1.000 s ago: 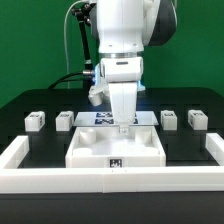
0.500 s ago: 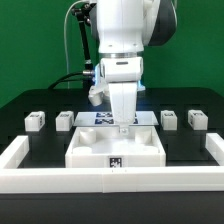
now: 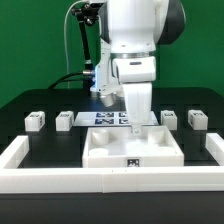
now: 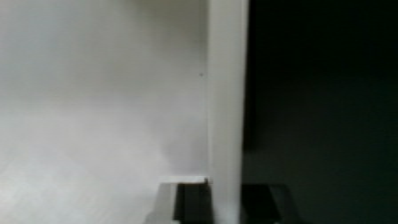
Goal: Assemble square table
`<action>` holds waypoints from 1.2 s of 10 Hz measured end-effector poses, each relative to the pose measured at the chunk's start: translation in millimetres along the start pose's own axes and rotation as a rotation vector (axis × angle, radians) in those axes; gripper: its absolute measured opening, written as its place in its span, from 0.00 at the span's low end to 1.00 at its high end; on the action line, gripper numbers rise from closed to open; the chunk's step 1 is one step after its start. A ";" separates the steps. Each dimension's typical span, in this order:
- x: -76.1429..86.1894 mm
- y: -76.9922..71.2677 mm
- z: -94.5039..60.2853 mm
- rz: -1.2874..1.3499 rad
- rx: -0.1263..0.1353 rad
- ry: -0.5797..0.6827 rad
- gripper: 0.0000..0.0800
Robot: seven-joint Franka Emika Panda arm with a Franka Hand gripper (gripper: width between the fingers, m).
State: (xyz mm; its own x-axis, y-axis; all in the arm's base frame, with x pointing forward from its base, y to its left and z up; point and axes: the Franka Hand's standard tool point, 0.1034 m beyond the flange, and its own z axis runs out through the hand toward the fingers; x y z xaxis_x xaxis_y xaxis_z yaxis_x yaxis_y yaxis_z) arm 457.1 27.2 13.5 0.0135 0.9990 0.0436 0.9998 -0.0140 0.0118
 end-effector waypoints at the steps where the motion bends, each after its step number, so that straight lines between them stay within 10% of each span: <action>1: 6.4 2.3 0.3 0.007 -0.003 0.003 0.07; 12: 48.4 28.1 1.9 -0.001 0.013 0.009 0.07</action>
Offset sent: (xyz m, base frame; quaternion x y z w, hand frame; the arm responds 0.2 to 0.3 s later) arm 0.0182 0.0315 -0.0005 0.0014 -0.0009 0.0087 1.0000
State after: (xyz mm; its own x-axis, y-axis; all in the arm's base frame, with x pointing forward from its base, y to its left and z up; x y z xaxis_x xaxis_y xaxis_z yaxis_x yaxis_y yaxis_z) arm 485.9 75.2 14.1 0.0123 0.9985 0.0529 0.9999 -0.0123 -0.0008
